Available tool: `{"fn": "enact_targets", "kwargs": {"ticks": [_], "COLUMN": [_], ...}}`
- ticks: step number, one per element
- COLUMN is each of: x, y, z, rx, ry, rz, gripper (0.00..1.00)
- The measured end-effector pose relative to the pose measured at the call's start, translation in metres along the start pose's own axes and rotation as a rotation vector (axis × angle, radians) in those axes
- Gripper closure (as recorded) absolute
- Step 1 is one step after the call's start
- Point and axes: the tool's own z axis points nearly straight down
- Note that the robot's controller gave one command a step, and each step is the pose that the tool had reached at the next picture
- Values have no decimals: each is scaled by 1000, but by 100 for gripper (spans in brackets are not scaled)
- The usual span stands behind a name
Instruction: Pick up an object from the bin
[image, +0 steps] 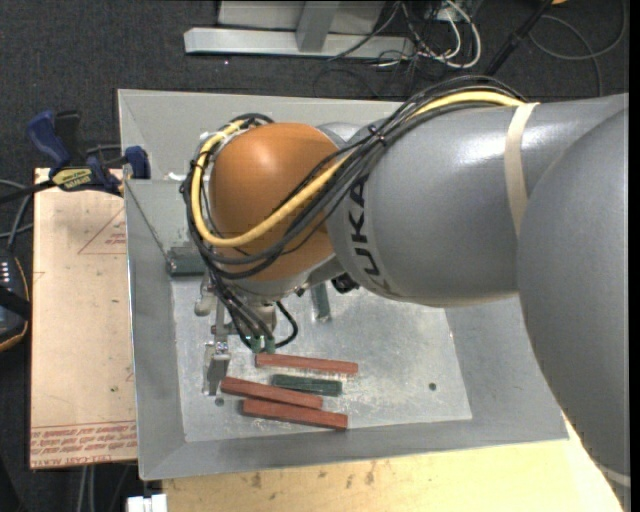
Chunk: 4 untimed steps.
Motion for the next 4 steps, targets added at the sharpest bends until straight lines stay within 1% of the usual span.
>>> {"fn": "enact_targets", "kwargs": {"ticks": [1, 2, 3, 4], "x": [-2, 1, -2, 9], "y": [-1, -12, -38, -79], "z": [-5, 14, 84, 108], "rx": [-2, -8, -2, 0], "ry": [-8, -18, -12, -2], "rz": [5, -30, -88, -176], "gripper": [0, 0, 0, 0]}}
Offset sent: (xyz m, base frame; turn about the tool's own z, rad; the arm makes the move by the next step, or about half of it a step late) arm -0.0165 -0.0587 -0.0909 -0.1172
